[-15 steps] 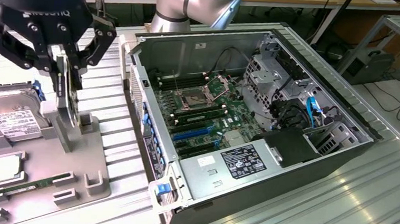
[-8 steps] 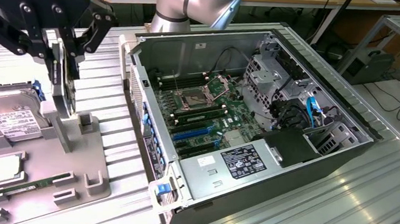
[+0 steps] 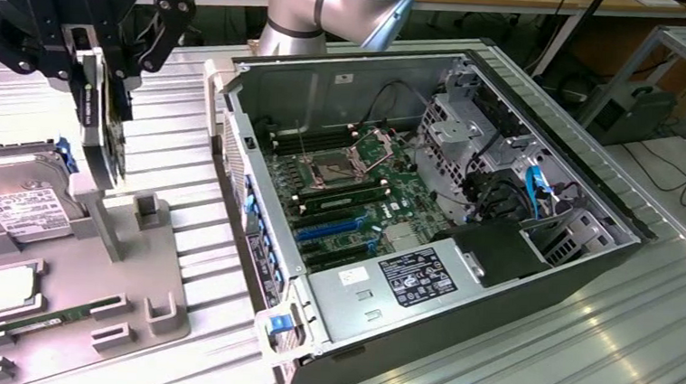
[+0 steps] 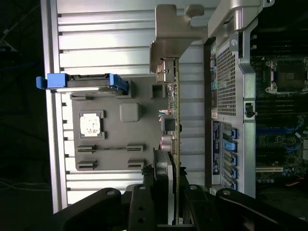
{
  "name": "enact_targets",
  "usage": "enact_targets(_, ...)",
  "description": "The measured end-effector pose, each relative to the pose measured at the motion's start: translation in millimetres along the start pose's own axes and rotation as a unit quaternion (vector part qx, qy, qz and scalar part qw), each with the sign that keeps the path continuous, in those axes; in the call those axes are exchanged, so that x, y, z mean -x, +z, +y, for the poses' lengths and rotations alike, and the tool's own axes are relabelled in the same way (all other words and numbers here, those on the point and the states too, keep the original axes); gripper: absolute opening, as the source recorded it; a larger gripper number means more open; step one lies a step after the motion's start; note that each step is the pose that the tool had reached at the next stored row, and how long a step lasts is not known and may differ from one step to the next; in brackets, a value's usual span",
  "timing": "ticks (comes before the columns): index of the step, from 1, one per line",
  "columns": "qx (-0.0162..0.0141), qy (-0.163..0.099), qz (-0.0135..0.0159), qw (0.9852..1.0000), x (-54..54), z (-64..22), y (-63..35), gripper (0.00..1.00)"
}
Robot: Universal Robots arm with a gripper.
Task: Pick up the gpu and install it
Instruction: 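Pick up the gpu and move the gpu toward the slot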
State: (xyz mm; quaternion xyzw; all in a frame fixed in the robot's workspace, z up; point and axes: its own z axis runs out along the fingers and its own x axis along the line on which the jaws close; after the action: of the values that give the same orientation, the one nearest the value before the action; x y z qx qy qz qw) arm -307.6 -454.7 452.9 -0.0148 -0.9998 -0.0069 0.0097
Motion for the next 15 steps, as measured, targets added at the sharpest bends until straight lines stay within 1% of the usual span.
enact_targets(2, -0.0009, 0.0, -0.0002, 1.0, 0.1, 0.0, 1.5, 0.28)
enact_targets(3, -0.0011, 0.0, -0.0025, 1.0, 0.0, -0.1, 1.6, 0.28)
enact_targets(5, -0.0008, 0.0, -0.0108, 0.9999, 0.0, 0.0, 2.0, 0.28)
enact_targets(6, -0.0007, 0.0, -0.0144, 0.9999, 0.1, 0.0, 2.0, 0.28)
enact_targets(7, -0.0007, 0.0, -0.0171, 0.9999, 0.6, 0.0, 2.1, 0.28)
enact_targets(8, -0.0006, 0.0, -0.0179, 0.9998, 1.0, 0.0, 2.5, 0.28)
enact_targets(15, -0.0005, 0.0, -0.0179, 0.9998, 13.8, 0.4, 3.6, 0.28)
